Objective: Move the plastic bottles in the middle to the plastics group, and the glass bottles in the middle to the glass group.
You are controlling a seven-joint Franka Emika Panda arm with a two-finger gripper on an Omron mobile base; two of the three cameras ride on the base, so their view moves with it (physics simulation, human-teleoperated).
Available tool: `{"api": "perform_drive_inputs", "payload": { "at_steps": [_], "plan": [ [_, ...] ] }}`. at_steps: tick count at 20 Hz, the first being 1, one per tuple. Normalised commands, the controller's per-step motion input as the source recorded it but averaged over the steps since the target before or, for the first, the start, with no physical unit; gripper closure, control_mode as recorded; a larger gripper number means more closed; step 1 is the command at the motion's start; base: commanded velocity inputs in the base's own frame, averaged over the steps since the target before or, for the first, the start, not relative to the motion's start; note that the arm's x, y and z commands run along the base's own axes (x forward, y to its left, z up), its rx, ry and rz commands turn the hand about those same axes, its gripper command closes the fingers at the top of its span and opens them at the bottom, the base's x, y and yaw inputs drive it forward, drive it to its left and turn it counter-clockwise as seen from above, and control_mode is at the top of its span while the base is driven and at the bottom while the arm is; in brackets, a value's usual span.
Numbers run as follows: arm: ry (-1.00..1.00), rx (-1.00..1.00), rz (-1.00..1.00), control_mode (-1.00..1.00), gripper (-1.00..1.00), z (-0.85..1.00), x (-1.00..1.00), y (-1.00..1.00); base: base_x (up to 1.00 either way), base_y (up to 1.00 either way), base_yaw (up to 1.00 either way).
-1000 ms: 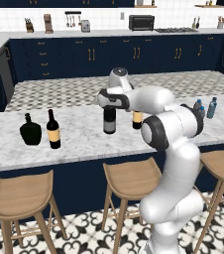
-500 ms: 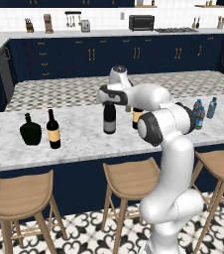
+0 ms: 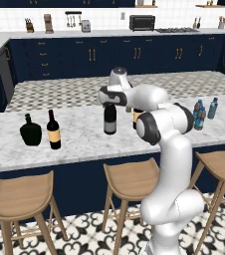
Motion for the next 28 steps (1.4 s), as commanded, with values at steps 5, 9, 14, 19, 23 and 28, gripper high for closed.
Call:
{"api": "perform_drive_inputs", "payload": {
  "at_steps": [5, 9, 14, 19, 23, 28],
  "plan": [
    [0.0, 0.0, 0.0, -1.0, -1.0, -0.13, 0.08, 0.0, 0.0, 0.0, 0.0],
    [-0.03, 0.0, 0.0, -1.0, -1.0, -0.14, 0.09, 0.0, 0.0, 0.0, 0.0],
    [-0.01, 0.0, 0.0, -1.0, -1.0, -0.1, 0.08, 0.0, 0.0, 0.0, 0.0],
    [0.0, 0.0, 0.0, -1.0, -1.0, -0.06, 0.06, 0.0, 0.0, 0.0, 0.0],
    [0.0, 0.0, 0.0, -1.0, 1.0, 0.0, 0.0, 0.0, 0.0, 0.0, 0.0],
    [0.0, 0.0, 0.0, -1.0, 1.0, 0.0, 0.0, 0.0, 0.0, 0.0, 0.0]
  ]
}}
